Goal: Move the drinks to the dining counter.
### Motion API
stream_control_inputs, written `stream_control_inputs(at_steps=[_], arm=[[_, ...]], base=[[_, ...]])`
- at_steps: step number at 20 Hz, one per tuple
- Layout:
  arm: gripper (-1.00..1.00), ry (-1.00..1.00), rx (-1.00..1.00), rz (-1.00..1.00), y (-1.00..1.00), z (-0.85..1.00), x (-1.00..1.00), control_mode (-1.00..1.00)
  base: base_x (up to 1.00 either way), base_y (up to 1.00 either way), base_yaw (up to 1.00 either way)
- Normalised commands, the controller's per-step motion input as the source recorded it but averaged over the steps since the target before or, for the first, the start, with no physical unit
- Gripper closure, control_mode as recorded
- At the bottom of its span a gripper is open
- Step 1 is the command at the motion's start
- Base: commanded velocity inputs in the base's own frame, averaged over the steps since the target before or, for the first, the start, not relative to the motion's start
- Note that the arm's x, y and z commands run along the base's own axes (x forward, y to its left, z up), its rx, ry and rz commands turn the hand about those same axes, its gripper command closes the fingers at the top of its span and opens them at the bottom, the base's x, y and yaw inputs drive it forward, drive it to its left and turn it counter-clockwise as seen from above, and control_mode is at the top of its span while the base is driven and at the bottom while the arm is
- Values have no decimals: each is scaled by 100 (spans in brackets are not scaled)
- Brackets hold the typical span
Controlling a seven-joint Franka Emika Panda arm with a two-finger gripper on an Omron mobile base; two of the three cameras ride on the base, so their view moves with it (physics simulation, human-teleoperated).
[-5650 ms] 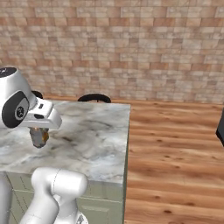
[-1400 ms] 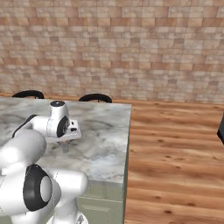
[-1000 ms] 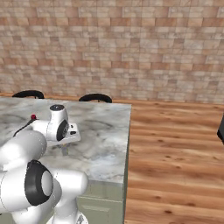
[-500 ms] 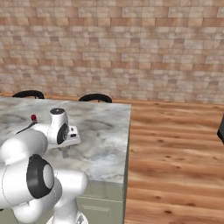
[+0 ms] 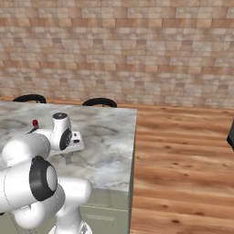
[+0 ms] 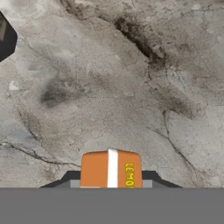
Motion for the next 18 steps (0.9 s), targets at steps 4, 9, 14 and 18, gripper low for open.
stream_control_inputs(at_steps=[4,9,14,18], arm=[[100,0,0,0,0,-14,1,-100],[100,0,0,0,0,-10,0,-100],[-100,0,0,0,0,0,0,-100],[-100,0,0,0,0,0,-4,-100]], base=[[0,0,0],[0,0,0],[0,0,0],[0,0,0]])
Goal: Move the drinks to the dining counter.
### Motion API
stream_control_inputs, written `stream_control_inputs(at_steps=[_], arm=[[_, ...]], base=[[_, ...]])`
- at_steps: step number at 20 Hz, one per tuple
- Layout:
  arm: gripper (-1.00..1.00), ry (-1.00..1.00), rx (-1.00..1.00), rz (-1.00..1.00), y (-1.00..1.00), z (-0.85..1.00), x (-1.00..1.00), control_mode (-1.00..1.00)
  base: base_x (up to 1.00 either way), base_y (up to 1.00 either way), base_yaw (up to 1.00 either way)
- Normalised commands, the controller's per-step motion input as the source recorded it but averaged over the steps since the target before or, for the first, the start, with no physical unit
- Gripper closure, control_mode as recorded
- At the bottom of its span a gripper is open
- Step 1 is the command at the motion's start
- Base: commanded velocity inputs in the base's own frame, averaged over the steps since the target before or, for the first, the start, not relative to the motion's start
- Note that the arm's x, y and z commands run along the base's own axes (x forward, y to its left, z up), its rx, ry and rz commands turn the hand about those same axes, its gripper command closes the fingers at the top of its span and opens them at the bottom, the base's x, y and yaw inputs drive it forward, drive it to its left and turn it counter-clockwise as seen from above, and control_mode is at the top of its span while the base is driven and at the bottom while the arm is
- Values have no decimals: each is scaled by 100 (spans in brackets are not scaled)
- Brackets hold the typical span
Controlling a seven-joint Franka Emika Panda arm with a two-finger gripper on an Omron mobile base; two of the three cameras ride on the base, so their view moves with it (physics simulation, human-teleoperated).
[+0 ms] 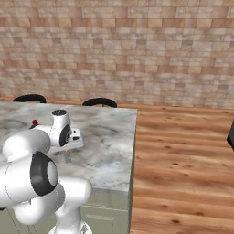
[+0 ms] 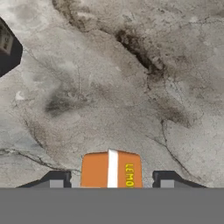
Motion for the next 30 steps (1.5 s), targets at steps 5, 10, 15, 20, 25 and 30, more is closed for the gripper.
stream_control_inputs(at_steps=[5,10,15,20,25,30], arm=[[-100,0,0,0,0,0,-3,-100],[-100,0,0,0,0,19,-13,-100],[-100,-1,0,0,0,46,-23,-100],[-100,-6,0,0,-7,54,-18,-100],[-100,-7,0,0,-12,71,-26,-100],[-100,-17,0,0,-11,83,-32,-100]], base=[[0,0,0],[0,0,0],[0,0,0],[0,0,0],[0,0,0],[0,0,0]])
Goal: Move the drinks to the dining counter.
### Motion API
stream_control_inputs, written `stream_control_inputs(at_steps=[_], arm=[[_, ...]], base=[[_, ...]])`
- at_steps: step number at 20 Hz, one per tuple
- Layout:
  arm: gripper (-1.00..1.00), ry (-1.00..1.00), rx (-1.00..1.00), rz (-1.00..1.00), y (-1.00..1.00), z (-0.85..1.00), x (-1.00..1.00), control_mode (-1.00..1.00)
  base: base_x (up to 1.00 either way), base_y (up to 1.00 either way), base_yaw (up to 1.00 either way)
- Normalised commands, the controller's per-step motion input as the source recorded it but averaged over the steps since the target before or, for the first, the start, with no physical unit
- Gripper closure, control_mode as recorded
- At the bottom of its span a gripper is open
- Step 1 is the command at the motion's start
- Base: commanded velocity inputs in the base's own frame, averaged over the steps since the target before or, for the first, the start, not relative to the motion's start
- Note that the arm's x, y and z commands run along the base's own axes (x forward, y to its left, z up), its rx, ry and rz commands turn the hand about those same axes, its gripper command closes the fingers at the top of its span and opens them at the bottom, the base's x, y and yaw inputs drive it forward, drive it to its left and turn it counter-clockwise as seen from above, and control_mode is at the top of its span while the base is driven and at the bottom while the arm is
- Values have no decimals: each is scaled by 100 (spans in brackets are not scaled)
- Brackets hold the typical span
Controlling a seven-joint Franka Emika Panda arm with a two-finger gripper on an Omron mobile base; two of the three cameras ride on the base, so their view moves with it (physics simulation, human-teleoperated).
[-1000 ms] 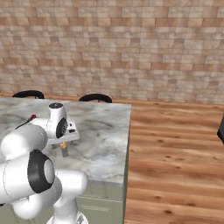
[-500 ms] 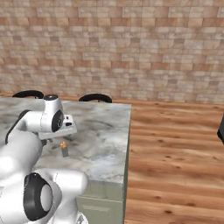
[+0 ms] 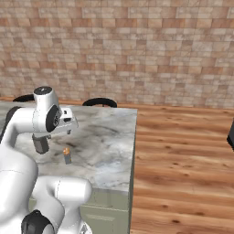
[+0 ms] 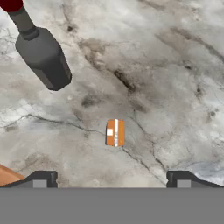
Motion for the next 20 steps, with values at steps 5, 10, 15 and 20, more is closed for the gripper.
stream_control_inputs(at_steps=[5,10,15,20], arm=[[-100,-26,0,0,-6,96,-37,-100],[-100,-27,0,-1,-3,100,-35,-100],[-100,-26,0,-1,-7,97,-37,-100],[-100,-22,0,-2,-9,92,-36,-100]], base=[[0,0,0],[0,0,0],[0,0,0],[0,0,0]])
